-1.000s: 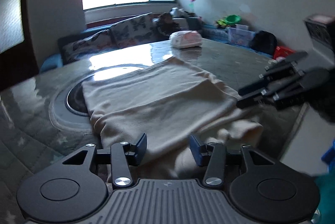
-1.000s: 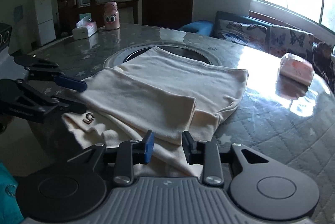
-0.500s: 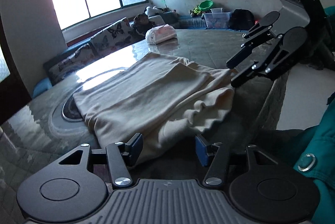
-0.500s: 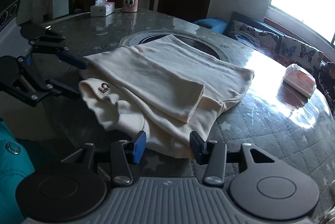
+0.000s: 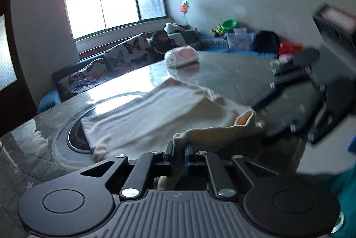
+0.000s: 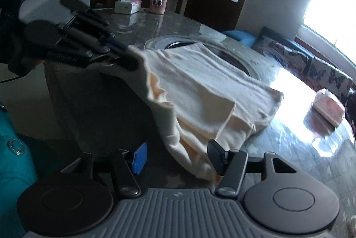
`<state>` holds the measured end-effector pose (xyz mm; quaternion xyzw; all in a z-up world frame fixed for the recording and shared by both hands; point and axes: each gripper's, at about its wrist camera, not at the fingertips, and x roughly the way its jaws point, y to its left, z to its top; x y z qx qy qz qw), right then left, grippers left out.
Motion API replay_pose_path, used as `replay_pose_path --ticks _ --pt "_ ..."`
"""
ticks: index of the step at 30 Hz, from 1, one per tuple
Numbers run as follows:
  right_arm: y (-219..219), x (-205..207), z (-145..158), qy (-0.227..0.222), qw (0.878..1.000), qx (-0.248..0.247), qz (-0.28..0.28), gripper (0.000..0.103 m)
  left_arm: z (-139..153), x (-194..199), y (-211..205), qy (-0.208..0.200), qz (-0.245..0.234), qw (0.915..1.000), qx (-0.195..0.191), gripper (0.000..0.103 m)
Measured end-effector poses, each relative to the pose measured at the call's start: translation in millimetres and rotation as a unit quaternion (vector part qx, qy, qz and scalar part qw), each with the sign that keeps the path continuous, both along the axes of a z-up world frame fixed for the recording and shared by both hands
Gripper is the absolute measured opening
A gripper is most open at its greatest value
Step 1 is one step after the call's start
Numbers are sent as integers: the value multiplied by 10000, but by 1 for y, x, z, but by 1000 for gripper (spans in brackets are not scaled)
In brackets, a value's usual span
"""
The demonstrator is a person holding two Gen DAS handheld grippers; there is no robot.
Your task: Fold clothes
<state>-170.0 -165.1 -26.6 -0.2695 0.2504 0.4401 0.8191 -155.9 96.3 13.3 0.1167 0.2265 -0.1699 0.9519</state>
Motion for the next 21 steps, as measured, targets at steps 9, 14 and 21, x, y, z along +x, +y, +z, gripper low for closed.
replay_pose_path --ticks 9,14,21 --pt "24 37 -3 362 9981 505 -33 21 -1 21 6 240 33 9996 -149 15" --pt "24 49 6 714 9949 711 -95 12 -6 1 8 178 45 9997 187 47" --pt "26 54 16 749 9932 875 -143 11 -25 -7 6 34 109 9940 1083 48"
